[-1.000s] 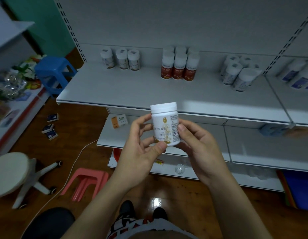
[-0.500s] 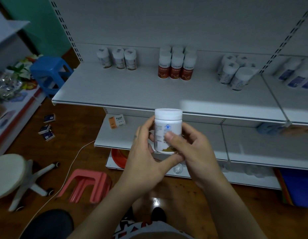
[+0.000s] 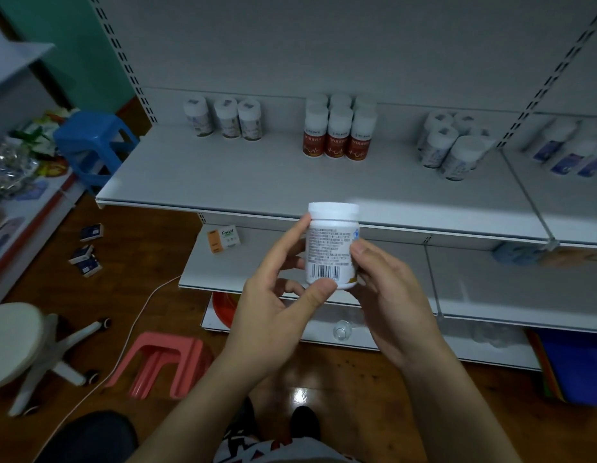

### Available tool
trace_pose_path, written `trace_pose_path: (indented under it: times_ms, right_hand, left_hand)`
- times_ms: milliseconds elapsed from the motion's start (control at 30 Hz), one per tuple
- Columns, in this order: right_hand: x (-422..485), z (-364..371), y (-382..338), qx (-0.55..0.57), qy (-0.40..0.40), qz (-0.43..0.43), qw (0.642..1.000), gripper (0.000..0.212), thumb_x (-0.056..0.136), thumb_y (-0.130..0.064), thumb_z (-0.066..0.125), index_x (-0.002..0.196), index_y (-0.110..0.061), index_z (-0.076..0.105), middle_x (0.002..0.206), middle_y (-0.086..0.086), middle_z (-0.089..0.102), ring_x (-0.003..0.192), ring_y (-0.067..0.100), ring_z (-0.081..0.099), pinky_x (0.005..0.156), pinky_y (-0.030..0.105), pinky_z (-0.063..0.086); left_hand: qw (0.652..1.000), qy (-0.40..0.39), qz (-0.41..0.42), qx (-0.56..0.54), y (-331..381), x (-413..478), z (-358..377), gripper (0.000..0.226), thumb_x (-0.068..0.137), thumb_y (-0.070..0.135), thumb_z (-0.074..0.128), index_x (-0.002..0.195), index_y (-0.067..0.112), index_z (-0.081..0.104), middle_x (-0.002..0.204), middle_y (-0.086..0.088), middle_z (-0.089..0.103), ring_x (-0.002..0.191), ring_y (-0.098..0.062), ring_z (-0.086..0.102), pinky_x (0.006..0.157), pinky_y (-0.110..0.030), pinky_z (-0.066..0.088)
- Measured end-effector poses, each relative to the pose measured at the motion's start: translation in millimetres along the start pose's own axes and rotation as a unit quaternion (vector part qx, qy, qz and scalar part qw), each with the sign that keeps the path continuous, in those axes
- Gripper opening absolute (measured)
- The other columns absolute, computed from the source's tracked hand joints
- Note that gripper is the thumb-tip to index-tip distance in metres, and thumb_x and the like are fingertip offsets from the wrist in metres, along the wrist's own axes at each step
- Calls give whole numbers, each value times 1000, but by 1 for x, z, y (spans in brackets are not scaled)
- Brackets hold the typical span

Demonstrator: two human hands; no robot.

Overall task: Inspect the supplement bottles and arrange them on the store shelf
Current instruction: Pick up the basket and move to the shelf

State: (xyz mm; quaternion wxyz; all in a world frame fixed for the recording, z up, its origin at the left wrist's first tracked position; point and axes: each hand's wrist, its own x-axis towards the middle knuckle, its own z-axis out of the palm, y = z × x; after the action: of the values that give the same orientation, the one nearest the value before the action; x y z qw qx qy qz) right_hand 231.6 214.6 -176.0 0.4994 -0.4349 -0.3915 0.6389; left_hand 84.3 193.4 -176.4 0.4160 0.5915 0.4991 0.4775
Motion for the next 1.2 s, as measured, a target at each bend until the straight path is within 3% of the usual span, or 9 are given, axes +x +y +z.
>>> trace_pose_path:
  times_ms: [167,300,467,567,700,800,933,1067,1200]
  right_hand:
    - [-3,3,3,-21,58,-22,998,63,64,-21,87,116,-9,54,101,7,74,93,19,72,75,25,57]
    - [-2,3,-3,46,57,-3,997,44,71,-20,78,106,-2,58,86,7,74,80,18,71,65,26,57]
    - [-1,-1,1,108,28,55,992,47,81,-29,60,114,4,65,108,25,70,103,38,67,94,53,52]
    - [-3,-1,0,22,29,22,999,33,82,-31,67,106,-8,72,102,14,73,96,28,68,87,39,53]
    - [-4,0,0,-8,55,-19,998,50,74,-30,81,116,-14,59,99,9,73,91,21,71,80,31,57]
    - [-4,2,-3,32,47,-9,998,40,83,-31,62,110,-3,55,97,12,74,89,24,72,79,34,57]
    - [-2,0,0,20,42,16,999,34,101,-24,43,117,1,60,105,15,74,100,29,71,90,46,54]
    - [-3,-1,-1,-41,12,-8,999,36,85,-36,58,109,-10,68,102,7,75,99,23,71,92,40,54]
    - [-2,-2,-1,-40,13,-15,999,49,73,-30,70,118,-12,63,100,5,75,94,20,72,85,33,58]
  left_hand:
    - [1000,9,3,30,2,-1,1,69,73,40,76,132,56,43,122,16,56,109,-4,56,74,-20,53]
    - [999,-22,-3,42,3,0,-2,93,65,39,83,142,52,32,121,18,51,104,-8,56,77,-22,54]
    - [998,-19,-58,-15,-2,0,1,80,68,47,78,140,38,43,113,14,61,89,-15,65,74,-27,57]
    - [997,-3,-58,-54,3,-1,6,75,72,37,81,138,32,46,114,17,65,98,-6,67,76,-23,56]
    - [994,31,-43,-95,6,1,8,80,67,32,87,136,27,47,116,12,65,107,-5,62,76,-20,54]
    - [997,17,-30,-72,7,3,5,73,70,34,80,135,36,46,117,15,63,104,-8,61,74,-23,56]
    - [996,15,-27,-80,6,4,5,61,81,23,76,134,36,47,117,10,66,103,-5,63,76,-21,55]
    - [994,25,-30,-102,4,4,6,65,74,17,72,133,33,48,120,7,65,109,-8,65,80,-21,55]
    - [996,28,-17,-86,3,6,4,69,74,22,84,133,33,49,119,12,64,110,-8,63,78,-24,56]
